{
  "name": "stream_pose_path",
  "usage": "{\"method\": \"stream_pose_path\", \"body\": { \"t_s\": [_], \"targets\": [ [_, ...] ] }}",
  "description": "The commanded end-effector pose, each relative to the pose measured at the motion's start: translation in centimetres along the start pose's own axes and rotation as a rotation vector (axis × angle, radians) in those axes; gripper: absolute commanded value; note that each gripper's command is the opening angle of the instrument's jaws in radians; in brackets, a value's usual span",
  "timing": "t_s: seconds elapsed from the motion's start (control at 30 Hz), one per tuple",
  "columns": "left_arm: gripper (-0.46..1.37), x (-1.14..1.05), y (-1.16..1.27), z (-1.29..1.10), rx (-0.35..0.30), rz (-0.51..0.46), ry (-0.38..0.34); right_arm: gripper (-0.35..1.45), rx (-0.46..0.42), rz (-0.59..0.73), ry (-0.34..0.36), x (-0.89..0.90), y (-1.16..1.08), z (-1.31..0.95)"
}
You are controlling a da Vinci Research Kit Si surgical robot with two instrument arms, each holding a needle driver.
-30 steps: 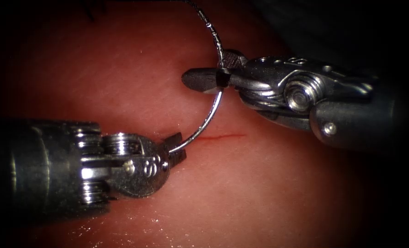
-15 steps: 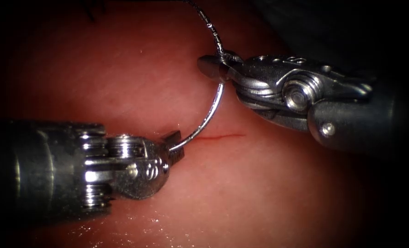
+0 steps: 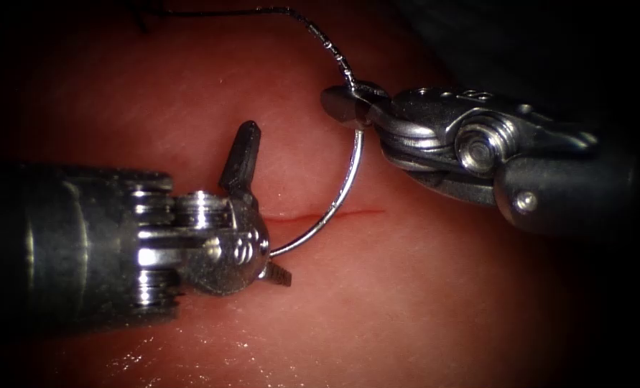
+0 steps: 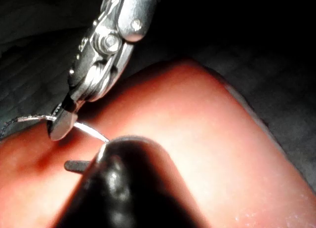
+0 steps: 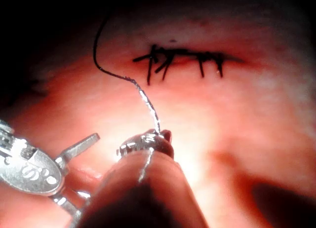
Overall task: Wound Closure
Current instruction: Hand over the needle from the left to the right gripper
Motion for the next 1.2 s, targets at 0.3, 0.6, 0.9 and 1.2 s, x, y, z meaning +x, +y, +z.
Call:
{"method": "stream_pose_path", "body": {
  "t_s": [0.3, 0.6, 0.9, 1.2],
  "targets": [
    [1.35, 0.0, 0.12, -0.26, -0.286, -0.139, 0.163, -0.35, 0.03, -0.017, 0.06, 0.03, 0.13, 0.01],
    [1.36, 0.15, -0.11, -0.58, -0.438, -0.331, 0.351, -0.35, 0.226, -0.217, 0.059, 0.05, 0.23, -0.03],
    [1.23, 0.09, -0.37, -0.58, -0.568, -0.406, 0.351, -0.35, 0.359, -0.42, 0.077, 0.1, 0.3, 0.03],
    [1.12, -0.16, -0.54, -0.47, -0.601, -0.439, 0.424, -0.35, 0.514, -0.604, 0.128, 0.13, 0.32, 0.05]
  ]
}}
